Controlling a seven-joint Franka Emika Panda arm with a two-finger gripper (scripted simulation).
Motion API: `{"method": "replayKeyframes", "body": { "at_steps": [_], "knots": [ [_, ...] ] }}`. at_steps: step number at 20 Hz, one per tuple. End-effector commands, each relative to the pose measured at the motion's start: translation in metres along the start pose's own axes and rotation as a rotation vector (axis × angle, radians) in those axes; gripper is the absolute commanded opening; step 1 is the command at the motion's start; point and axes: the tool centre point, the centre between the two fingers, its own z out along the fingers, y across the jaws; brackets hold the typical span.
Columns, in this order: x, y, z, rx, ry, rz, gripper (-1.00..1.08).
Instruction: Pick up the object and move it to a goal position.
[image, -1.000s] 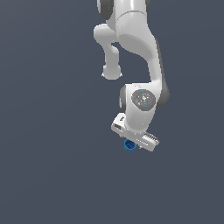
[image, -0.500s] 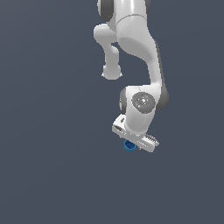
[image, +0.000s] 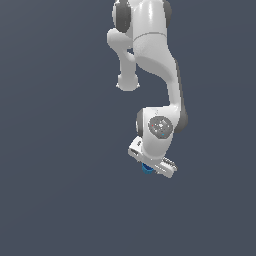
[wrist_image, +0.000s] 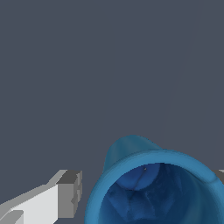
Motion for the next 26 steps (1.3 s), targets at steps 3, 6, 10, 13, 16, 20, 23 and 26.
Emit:
{"method": "replayKeyframes", "body": {
  "at_steps": [3, 6, 10, 13, 16, 20, 23, 26],
  "knots": [
    [0.001, -0.001, 0.000, 0.001, 0.002, 0.000, -1.00],
    [0.001, -0.001, 0.000, 0.001, 0.002, 0.000, -1.00],
    [0.001, -0.001, 0.000, 0.001, 0.002, 0.000, -1.00],
    [0.001, -0.001, 0.000, 0.001, 0.001, 0.000, -1.00],
    [0.001, 0.001, 0.000, 0.001, 0.001, 0.000, -1.00],
    [0.000, 0.008, -0.001, 0.001, 0.001, 0.000, -1.00],
    [0.000, 0.017, -0.002, 0.001, 0.001, 0.000, -1.00],
    [-0.001, 0.031, -0.004, 0.001, 0.001, 0.000, -1.00]
  ]
}}
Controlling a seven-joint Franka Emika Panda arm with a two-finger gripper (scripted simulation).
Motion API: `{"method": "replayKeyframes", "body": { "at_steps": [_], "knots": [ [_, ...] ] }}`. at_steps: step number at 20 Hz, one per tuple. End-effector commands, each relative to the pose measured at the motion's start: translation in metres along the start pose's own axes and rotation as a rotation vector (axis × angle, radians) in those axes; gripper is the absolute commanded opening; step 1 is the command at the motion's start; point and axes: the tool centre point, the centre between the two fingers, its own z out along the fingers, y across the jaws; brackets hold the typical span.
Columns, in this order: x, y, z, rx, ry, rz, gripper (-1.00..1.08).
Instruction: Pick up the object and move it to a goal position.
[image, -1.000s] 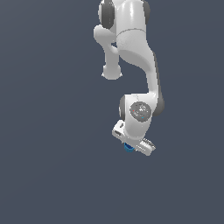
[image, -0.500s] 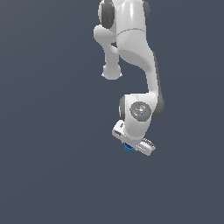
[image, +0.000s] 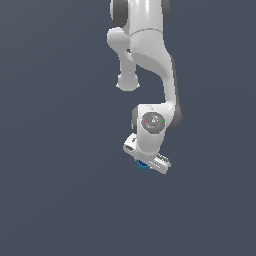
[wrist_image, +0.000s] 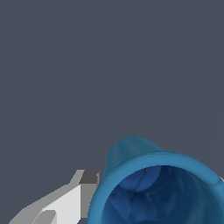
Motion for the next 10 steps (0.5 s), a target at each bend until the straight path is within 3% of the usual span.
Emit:
{"method": "replayKeyframes", "body": {
  "at_steps": [1, 10],
  "knots": [
    [0.000, 0.012, -0.003, 0.001, 0.001, 0.001, -1.00],
    [-0.004, 0.087, -0.014, 0.001, 0.001, 0.001, -1.00]
  ]
}}
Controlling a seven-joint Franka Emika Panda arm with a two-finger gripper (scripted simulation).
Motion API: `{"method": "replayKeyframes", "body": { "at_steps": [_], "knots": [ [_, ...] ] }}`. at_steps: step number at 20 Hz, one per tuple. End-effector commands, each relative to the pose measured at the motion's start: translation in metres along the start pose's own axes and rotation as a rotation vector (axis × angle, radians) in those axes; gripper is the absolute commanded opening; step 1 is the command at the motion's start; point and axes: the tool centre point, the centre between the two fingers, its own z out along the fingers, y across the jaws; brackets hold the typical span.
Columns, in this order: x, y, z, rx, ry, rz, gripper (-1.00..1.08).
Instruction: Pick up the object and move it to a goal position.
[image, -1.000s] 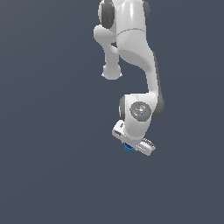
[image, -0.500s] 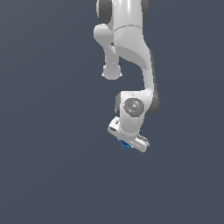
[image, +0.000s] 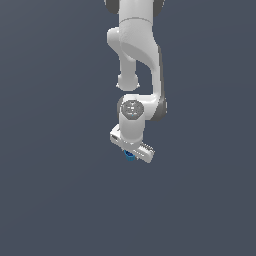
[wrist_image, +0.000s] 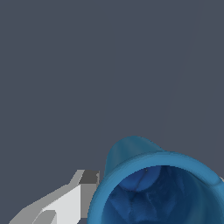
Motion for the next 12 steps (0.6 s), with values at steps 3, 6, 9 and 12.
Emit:
{"method": "replayKeyframes", "body": {
  "at_steps": [3, 6, 9, 12],
  "knots": [
    [-0.002, 0.048, -0.008, 0.001, 0.001, 0.001, -1.00],
    [-0.003, 0.082, -0.013, 0.001, 0.001, 0.001, -1.00],
    [-0.004, 0.114, -0.018, 0.002, 0.001, 0.001, -1.00],
    [-0.005, 0.143, -0.022, 0.002, 0.001, 0.001, -1.00]
  ]
}}
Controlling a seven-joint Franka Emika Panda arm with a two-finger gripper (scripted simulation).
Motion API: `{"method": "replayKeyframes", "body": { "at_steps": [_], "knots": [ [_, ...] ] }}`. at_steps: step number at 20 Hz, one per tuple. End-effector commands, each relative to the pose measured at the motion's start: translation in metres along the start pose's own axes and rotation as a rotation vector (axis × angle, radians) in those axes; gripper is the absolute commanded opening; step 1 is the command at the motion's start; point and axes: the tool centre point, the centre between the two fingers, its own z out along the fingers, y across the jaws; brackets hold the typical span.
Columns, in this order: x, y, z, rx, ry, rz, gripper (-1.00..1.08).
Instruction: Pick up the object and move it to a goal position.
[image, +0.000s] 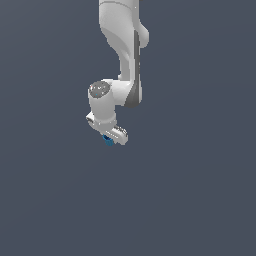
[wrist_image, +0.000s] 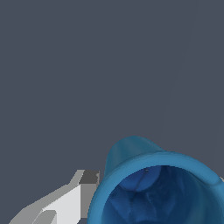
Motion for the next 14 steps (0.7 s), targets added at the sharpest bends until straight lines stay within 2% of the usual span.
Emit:
{"method": "replayKeyframes", "body": {
  "at_steps": [1, 7, 14],
  "knots": [
    [-0.001, 0.024, -0.004, 0.001, 0.001, -0.001, -1.00],
    [0.000, 0.067, -0.011, 0.001, 0.001, -0.001, -1.00],
    [0.001, 0.083, -0.014, 0.001, 0.001, -0.001, -1.00]
  ]
}}
